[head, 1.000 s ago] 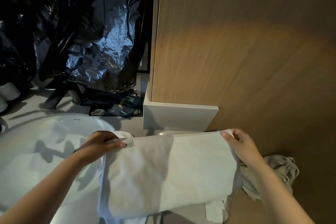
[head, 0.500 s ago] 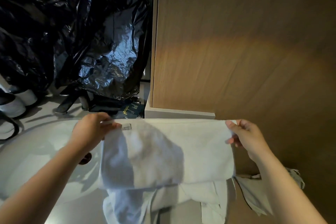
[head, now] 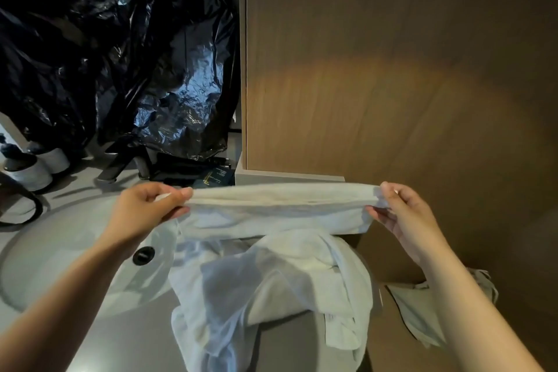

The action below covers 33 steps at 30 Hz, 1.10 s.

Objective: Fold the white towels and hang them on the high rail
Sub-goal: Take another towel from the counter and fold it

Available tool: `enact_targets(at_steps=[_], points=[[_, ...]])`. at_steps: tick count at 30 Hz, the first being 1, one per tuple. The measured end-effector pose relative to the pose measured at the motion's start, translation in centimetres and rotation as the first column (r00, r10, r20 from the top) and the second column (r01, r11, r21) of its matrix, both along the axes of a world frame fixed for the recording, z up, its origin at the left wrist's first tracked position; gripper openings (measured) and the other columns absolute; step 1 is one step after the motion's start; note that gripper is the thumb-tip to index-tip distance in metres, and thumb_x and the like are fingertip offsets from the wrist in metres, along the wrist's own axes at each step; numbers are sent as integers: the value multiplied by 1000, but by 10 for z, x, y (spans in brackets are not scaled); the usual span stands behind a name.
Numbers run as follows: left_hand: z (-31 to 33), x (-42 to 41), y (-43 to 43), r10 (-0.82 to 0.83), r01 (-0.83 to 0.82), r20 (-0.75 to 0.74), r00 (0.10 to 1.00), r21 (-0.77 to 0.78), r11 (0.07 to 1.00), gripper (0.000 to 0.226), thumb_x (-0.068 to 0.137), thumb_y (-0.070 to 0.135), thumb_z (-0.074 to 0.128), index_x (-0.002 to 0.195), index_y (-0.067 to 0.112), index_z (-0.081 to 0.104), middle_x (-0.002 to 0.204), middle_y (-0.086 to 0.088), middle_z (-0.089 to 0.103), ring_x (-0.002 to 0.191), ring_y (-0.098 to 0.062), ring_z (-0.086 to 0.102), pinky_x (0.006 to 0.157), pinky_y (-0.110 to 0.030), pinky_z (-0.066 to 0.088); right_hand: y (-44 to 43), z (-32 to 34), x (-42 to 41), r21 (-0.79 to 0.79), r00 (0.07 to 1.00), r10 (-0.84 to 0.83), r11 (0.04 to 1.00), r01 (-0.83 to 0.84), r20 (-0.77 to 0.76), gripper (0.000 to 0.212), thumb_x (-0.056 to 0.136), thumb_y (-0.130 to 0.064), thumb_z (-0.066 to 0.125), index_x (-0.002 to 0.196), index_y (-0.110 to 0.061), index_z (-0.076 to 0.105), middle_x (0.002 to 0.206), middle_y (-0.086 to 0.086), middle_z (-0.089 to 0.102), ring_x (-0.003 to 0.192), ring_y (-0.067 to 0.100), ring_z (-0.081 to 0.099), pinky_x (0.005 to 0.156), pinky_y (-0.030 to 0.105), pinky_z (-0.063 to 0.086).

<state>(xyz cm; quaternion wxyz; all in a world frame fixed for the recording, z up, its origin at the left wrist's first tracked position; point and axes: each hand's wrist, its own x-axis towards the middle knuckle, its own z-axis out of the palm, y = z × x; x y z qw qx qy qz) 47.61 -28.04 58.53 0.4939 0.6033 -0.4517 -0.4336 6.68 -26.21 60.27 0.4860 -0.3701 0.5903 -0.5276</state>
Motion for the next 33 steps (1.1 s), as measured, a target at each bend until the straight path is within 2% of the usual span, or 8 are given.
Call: enact_targets(at_steps=[4, 6, 10, 13, 18, 25, 28, 33], points=[[-17, 3, 9, 35, -13, -110, 993, 191, 981, 72, 53, 65, 83, 78, -1, 74, 79, -20, 74, 86, -33, 73, 89, -41, 55, 17, -15, 1, 98, 995, -99, 990, 98, -2, 38, 89, -49, 57, 101, -13, 67, 92, 2, 76, 89, 14, 72, 76, 26, 55], [-21, 6, 14, 36, -17, -79, 996, 234, 972, 58, 51, 57, 87, 64, 2, 71, 70, -19, 72, 85, -34, 69, 99, -51, 43, 22, -21, 2, 130, 985, -174, 976, 174, -11, 30, 92, -43, 60, 95, -14, 68, 83, 0, 75, 84, 14, 72, 70, 25, 53], [-33, 4, 29, 6, 7, -54, 999, 240, 971, 22, 68, 11, 85, 59, 0, 68, 54, -14, 63, 51, -20, 64, 53, -18, 52, 38, -35, 2, 136, 987, -142, 979, 152, -82, 17, 92, -24, 66, 78, -15, 67, 61, -5, 68, 72, 13, 67, 67, 25, 49], [-53, 3, 49, -25, 16, 36, 999, 249, 968, 11, 74, 5, 79, 68, -2, 73, 63, -16, 70, 63, -24, 67, 59, -23, 58, 58, -51, 1, 130, 986, -113, 983, 129, -125, 21, 90, -20, 69, 70, -14, 67, 51, -5, 57, 57, 13, 56, 67, 29, 45], [-85, 8, 78, -116, 75, 110, 987, 317, 945, 10, 72, 6, 81, 69, -1, 74, 72, -12, 73, 79, -31, 71, 81, -38, 57, 88, -89, 5, 186, 971, -59, 977, 104, -232, 6, 84, -8, 74, 89, -6, 71, 89, 20, 69, 77, 29, 62, 74, 43, 52], [-119, -6, 100, -174, 66, 308, 935, 333, 941, 18, 64, -2, 85, 72, 11, 75, 78, -2, 73, 80, -19, 68, 70, -25, 49, 117, -137, 11, 177, 898, 44, 983, 38, -438, 32, 85, 12, 63, 98, -18, 64, 108, -5, 65, 107, 12, 58, 77, 12, 49], [-126, -10, 97, -183, 63, 332, 925, 340, 938, 19, 65, -3, 83, 73, 10, 72, 79, -2, 71, 80, -18, 66, 67, -19, 46, 126, -153, 16, 177, 897, 0, 980, 88, -442, 29, 86, 7, 65, 101, -18, 61, 112, -1, 64, 109, 14, 58, 87, 21, 50], [-113, -14, 91, -249, 107, 659, 710, 248, 963, 11, 73, 13, 81, 81, 16, 74, 90, -3, 67, 76, -19, 61, 67, -29, 51, 131, -161, 23, 181, 847, -167, 939, 293, -505, 21, 88, -17, 71, 104, -17, 58, 107, -2, 61, 92, 9, 57, 69, 19, 42]])
